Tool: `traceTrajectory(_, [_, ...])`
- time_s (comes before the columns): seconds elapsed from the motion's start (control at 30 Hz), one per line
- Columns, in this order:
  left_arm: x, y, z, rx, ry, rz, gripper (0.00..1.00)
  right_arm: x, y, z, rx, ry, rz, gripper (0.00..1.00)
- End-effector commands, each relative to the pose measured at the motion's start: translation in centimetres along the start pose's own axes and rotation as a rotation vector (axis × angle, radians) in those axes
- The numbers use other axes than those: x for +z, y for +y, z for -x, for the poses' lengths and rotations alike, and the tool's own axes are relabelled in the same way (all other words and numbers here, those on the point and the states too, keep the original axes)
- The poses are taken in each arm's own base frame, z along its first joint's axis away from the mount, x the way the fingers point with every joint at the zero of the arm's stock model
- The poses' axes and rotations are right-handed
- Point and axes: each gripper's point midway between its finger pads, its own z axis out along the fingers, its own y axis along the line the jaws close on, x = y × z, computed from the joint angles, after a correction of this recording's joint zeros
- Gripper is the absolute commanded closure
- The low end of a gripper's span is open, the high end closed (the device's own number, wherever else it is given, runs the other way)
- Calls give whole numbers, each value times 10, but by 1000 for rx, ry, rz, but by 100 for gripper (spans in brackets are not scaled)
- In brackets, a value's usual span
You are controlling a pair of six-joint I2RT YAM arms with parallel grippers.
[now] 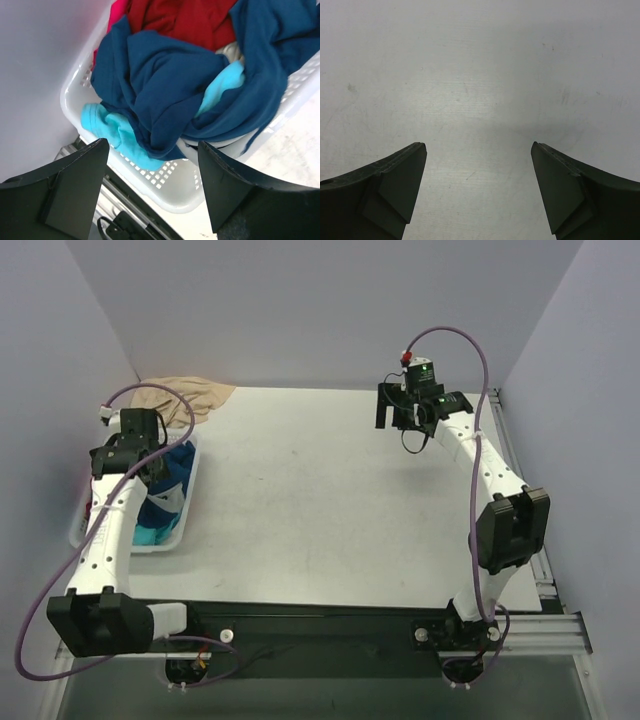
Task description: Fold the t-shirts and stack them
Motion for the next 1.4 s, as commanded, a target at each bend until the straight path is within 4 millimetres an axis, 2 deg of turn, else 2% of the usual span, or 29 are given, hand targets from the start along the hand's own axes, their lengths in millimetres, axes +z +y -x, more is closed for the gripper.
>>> traceTrajectory(0.0, [12, 2, -15, -12, 51, 2, 17, -9, 9, 15, 7, -30, 26, 10])
traceTrajectory(0.17, [27, -9, -39, -44, 135, -54, 22, -9, 7, 12, 10, -25, 21, 11])
traceTrajectory(0.3, [37, -12, -45, -80, 151, -78, 27, -9, 5, 10, 7, -24, 13, 10])
traceTrajectory(0.5, [49, -16, -46, -101, 181, -91, 53, -10, 2, 8, -1, -24, -2, 11])
traceTrajectory(0.57, [50, -14, -40, -103, 175, -91, 60, -10, 2, 8, -2, -25, -5, 11])
traceTrajectory(0.67, [50, -17, -33, -103, 175, -109, 75, -11, -1, 8, -4, -27, -15, 11])
traceTrajectory(0.7, [51, -18, -32, -104, 178, -114, 86, -11, -1, 9, -5, -27, -17, 11])
traceTrajectory(0.77, [48, -22, -26, -116, 170, -136, 97, -11, -1, 9, -4, -27, -17, 11])
traceTrajectory(0.83, [44, -22, -21, -124, 163, -144, 100, -10, -1, 8, -3, -25, -19, 11])
traceTrajectory(0.97, [28, -20, 5, -160, 95, -177, 100, -9, -1, 8, 2, -24, -17, 11])
traceTrajectory(1.0, [19, -18, 22, -182, 52, -198, 100, -8, 0, 8, 5, -23, -18, 11])
traceTrajectory(1.07, [9, -19, 38, -208, 22, -244, 100, -8, 0, 8, 6, -23, -16, 11])
traceTrajectory(1.1, [-2, -18, 56, -231, -25, -270, 100, -7, 1, 9, 9, -24, -14, 11])
traceTrajectory(1.37, [-61, -34, 126, -309, -250, -519, 100, -9, -1, 16, 5, -39, -21, 11])
